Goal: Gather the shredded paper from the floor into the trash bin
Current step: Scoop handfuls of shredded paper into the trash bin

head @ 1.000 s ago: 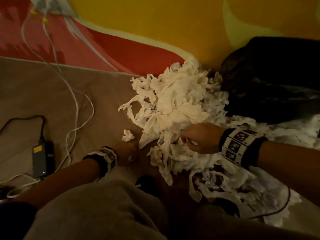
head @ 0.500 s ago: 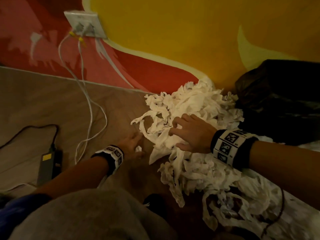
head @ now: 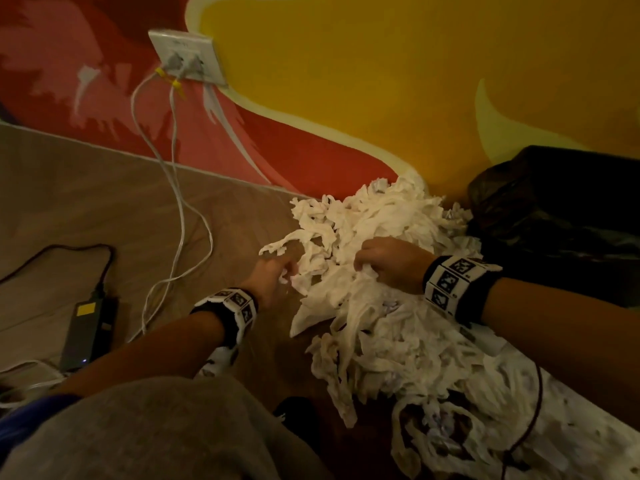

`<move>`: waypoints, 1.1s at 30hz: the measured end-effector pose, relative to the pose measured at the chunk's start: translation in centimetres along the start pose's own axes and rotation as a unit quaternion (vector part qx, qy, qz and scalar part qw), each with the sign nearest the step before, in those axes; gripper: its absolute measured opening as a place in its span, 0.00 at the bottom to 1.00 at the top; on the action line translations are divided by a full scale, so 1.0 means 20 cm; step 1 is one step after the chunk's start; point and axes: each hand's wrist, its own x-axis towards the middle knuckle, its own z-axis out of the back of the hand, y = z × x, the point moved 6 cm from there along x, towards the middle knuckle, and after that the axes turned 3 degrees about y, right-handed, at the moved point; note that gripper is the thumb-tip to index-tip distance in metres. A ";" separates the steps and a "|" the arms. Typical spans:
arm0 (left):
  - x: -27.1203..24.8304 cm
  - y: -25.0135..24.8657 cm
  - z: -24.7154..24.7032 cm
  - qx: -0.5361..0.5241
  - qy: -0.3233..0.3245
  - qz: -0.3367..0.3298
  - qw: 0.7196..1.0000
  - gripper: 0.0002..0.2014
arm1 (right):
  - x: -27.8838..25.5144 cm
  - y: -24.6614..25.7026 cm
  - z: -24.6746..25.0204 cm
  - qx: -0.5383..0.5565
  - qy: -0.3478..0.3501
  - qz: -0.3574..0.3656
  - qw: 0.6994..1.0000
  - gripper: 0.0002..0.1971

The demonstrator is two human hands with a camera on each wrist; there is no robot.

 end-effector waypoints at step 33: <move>0.10 -0.17 0.14 -0.135 -0.075 0.070 0.986 0.24 | -0.31 -0.04 0.39 0.091 -0.258 -0.128 0.953 0.11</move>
